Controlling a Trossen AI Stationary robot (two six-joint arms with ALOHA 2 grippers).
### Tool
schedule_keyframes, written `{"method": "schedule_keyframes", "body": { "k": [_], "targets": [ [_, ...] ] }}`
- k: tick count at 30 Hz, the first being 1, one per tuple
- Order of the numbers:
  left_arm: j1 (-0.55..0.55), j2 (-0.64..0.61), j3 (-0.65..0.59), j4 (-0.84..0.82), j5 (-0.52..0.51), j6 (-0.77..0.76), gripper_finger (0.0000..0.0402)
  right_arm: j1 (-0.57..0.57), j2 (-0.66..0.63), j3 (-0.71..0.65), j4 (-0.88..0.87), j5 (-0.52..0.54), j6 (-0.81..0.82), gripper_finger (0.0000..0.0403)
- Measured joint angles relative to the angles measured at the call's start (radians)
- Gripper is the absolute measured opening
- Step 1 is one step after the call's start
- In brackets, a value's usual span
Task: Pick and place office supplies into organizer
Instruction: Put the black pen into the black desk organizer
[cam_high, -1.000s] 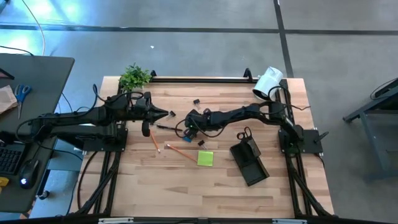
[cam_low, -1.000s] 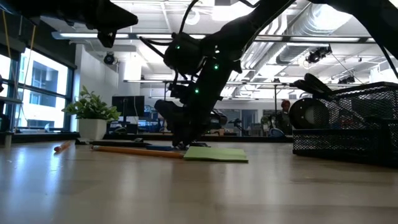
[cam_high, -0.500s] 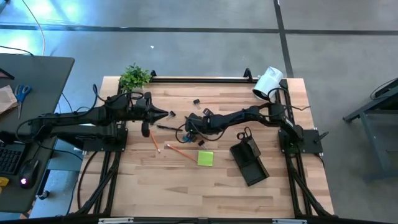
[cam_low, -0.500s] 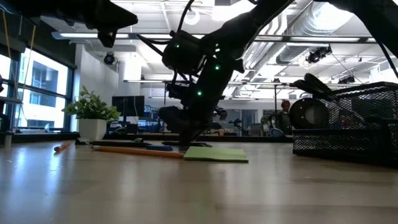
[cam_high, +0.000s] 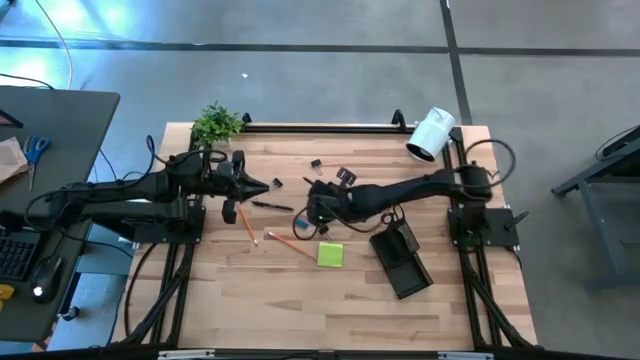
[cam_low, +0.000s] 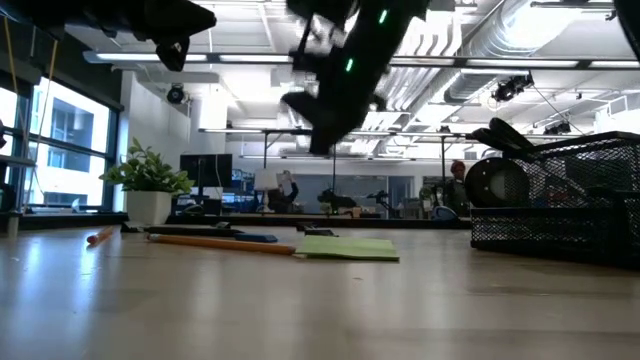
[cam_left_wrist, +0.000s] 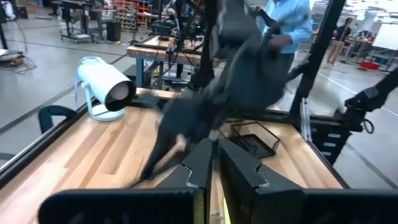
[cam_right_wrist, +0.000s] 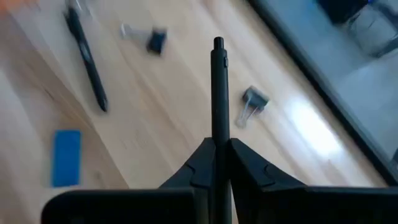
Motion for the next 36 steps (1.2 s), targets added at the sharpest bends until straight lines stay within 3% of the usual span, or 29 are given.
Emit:
{"method": "schedule_keyframes", "body": {
  "k": [9,20,26,36],
  "targets": [
    [0.0,0.0,0.0,0.001,0.007,-0.01,0.0019,0.129,-0.308,-0.194,-0.006,0.146,0.134,0.0016],
    [0.0,0.0,0.0,0.002,-0.005,-0.01,0.0019,0.385,-0.673,-0.603,-0.001,0.366,0.555,0.0012],
    [0.0,0.001,0.0,0.002,-0.013,-0.01,0.0019,0.503,-0.732,-0.713,0.0,0.448,0.681,0.0014],
    [0.0,0.003,0.0,0.002,-0.027,-0.009,0.0019,0.602,-0.738,-0.762,-0.037,0.471,0.727,0.0016]
  ]
}}
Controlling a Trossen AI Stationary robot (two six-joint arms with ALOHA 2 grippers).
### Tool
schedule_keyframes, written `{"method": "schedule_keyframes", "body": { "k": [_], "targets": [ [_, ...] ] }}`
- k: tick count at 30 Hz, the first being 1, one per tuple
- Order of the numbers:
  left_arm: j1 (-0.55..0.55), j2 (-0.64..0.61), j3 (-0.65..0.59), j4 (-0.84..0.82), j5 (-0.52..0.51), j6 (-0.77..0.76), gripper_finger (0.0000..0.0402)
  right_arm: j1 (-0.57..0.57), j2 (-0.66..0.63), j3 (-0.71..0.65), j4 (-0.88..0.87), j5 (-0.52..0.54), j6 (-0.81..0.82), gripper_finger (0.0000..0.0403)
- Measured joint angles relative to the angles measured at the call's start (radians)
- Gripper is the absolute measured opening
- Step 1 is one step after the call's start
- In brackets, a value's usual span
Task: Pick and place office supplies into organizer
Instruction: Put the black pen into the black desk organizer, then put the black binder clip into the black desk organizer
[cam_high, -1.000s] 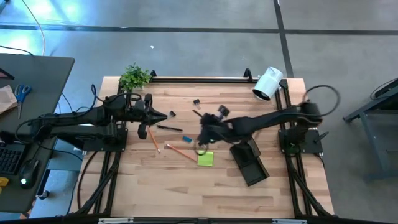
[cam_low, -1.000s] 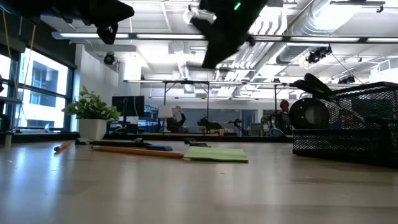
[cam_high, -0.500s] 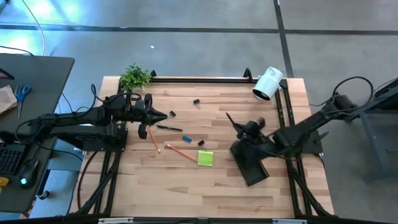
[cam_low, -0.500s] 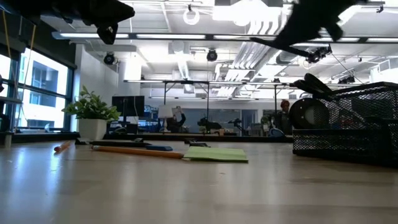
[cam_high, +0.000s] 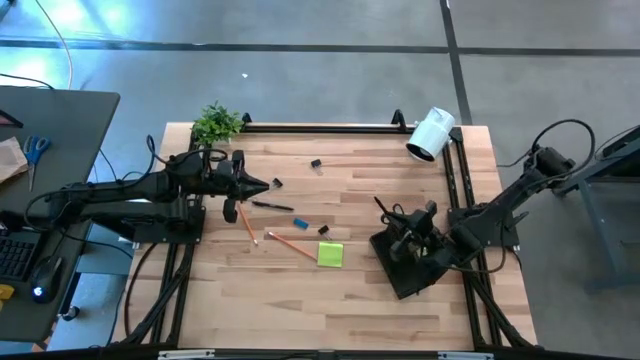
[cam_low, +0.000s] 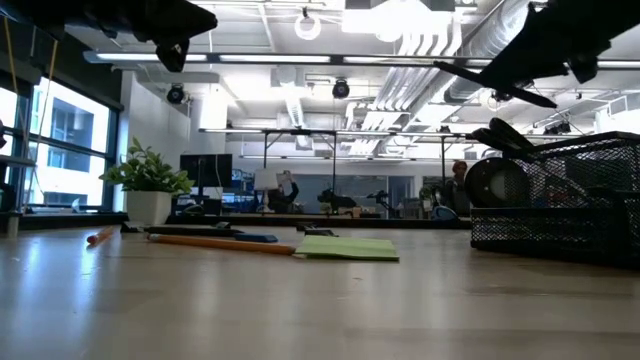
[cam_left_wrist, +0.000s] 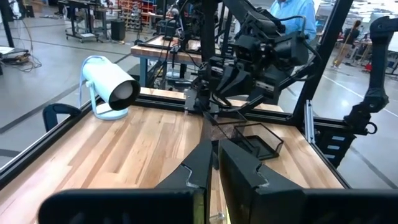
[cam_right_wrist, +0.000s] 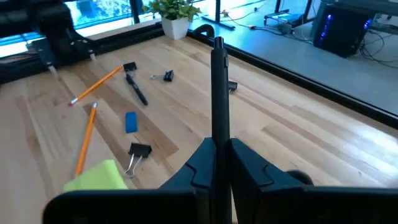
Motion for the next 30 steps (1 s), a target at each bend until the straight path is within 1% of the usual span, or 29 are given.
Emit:
{"method": "schedule_keyframes", "body": {
  "k": [4,9,12,17,26,30],
  "targets": [
    [0.0,0.001,0.0,-0.008,-0.016,0.0,0.0019,0.051,0.0,0.0,-0.078,0.003,0.091,0.0016],
    [0.0,0.001,0.0,-0.018,-0.042,-0.015,0.0019,0.089,0.0,0.0,-0.258,-0.029,0.302,0.002],
    [0.0,0.001,0.0,-0.019,-0.042,-0.021,0.0019,0.1,0.0,0.0,-0.324,-0.031,0.387,0.0033],
    [0.0,0.001,0.0,-0.023,-0.042,-0.025,0.0019,0.1,0.001,0.0,-0.313,-0.034,0.402,0.0055],
    [0.0,0.001,0.0,-0.029,-0.042,-0.025,0.0019,0.1,0.001,0.0,-0.303,-0.055,0.433,0.005],
    [0.0,0.001,0.0,-0.029,-0.042,-0.026,0.0019,0.098,0.001,0.0,-0.303,-0.06,0.434,0.0059]
  ]
}}
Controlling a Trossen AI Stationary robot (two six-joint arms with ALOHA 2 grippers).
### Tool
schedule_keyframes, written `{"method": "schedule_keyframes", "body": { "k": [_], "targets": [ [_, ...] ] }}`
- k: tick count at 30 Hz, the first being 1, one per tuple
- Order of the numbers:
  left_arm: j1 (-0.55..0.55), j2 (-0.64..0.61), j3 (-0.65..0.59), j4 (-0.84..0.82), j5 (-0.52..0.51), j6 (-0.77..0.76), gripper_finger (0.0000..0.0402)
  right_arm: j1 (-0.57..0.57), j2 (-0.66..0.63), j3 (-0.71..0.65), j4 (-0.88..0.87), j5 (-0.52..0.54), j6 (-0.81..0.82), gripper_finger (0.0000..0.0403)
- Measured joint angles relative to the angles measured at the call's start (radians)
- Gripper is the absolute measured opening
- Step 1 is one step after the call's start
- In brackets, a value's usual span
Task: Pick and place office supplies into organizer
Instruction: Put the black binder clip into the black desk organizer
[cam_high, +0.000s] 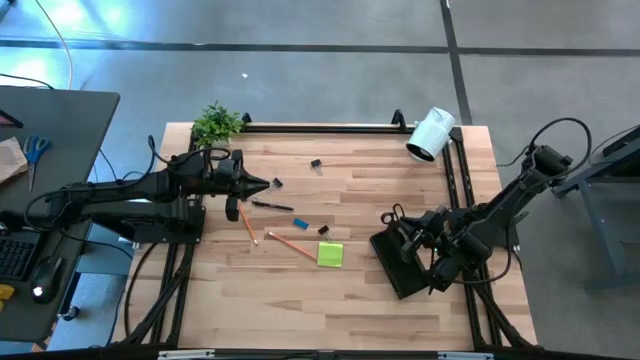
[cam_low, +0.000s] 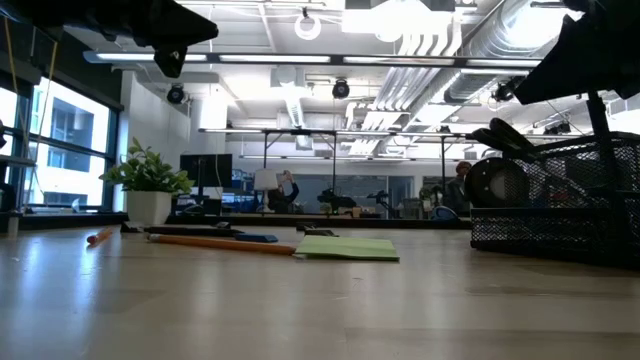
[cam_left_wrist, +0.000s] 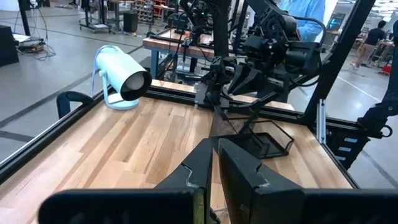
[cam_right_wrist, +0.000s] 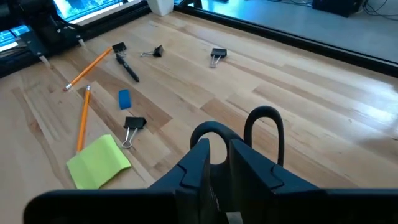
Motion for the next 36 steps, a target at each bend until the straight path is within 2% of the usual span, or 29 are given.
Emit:
{"method": "schedule_keyframes", "body": {
  "k": [7,14,18,20,24,28,30,36],
  "targets": [
    [0.0,0.0,0.0,0.001,0.0,0.0,0.0019,-0.001,0.0,0.0,-0.031,-0.079,0.018,0.0081],
    [0.0,0.0,0.0,0.003,0.0,-0.004,0.0019,-0.009,0.001,0.014,-0.204,-0.23,0.196,0.0089],
    [0.0,0.0,0.0,0.009,0.0,-0.011,0.0019,-0.04,0.001,0.059,-0.275,-0.307,0.18,0.009],
    [0.0,0.0,0.0,0.01,0.0,-0.018,0.0019,-0.056,0.001,0.094,-0.288,-0.304,0.137,0.0089],
    [0.0,0.0,0.0,0.01,0.0,-0.018,0.0019,-0.092,0.001,0.178,-0.276,-0.221,-0.001,0.009],
    [0.0,0.0,0.0,0.003,-0.014,-0.02,0.0019,-0.156,0.001,0.228,-0.131,-0.145,-0.239,0.0089],
    [0.0,0.0,0.0,0.0,-0.034,-0.029,0.0019,-0.2,0.001,0.23,-0.009,-0.154,-0.383,0.0089],
    [0.0,0.0,0.0,0.001,-0.038,-0.03,0.0019,-0.334,0.01,0.23,0.288,-0.273,-0.695,0.0089]
  ]
}}
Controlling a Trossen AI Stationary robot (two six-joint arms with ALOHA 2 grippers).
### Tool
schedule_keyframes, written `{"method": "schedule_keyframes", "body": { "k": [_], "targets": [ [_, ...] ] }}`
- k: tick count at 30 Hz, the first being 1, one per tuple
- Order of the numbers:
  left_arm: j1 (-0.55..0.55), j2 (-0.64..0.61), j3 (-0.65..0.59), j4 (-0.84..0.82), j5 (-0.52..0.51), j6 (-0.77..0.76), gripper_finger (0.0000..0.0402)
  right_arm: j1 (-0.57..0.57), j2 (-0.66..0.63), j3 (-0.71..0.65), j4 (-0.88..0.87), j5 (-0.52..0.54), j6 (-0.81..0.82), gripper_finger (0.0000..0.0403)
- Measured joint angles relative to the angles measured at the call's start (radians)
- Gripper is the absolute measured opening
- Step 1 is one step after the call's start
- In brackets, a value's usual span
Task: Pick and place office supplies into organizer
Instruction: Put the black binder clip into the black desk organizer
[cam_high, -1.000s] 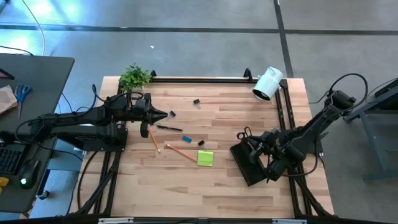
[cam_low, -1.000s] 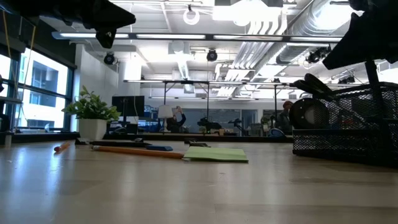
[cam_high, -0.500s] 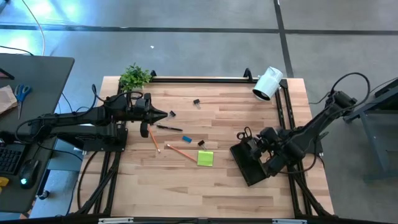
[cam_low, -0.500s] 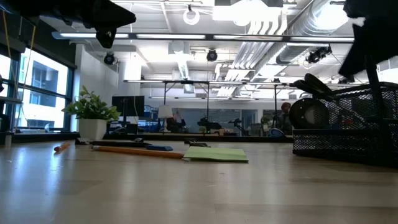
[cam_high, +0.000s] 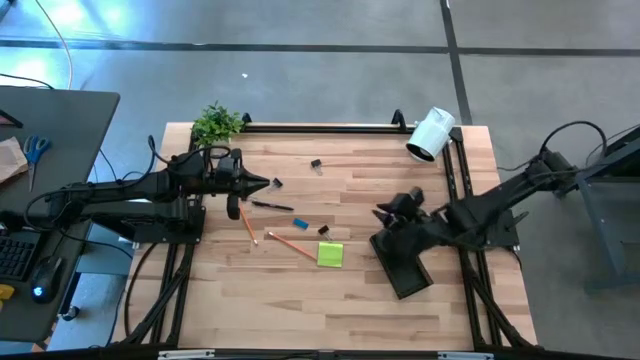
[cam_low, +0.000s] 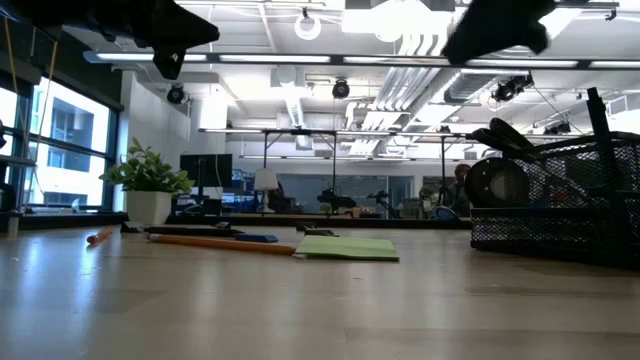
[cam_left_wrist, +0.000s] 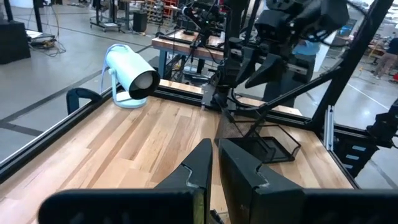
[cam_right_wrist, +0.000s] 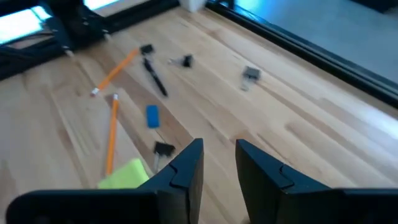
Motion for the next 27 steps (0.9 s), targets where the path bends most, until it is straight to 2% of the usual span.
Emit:
{"method": "schedule_keyframes", "body": {
  "k": [5,12,19,27],
  "targets": [
    [0.0,0.0,0.0,-0.001,0.0,-0.004,0.0019,-0.102,0.033,-0.001,0.184,-0.126,-0.19,0.0089],
    [0.0,0.0,0.0,-0.006,0.0,-0.004,0.0019,-0.209,0.099,0.01,0.322,-0.259,-0.332,0.0089],
    [0.0,0.0,0.0,-0.007,-0.004,-0.004,0.0019,-0.272,0.277,0.185,0.268,-0.324,-0.441,0.0089],
    [0.0,-0.037,0.0,-0.051,-0.004,0.002,0.0019,-0.33,0.537,0.412,0.041,-0.457,-0.41,0.01]
  ]
}}
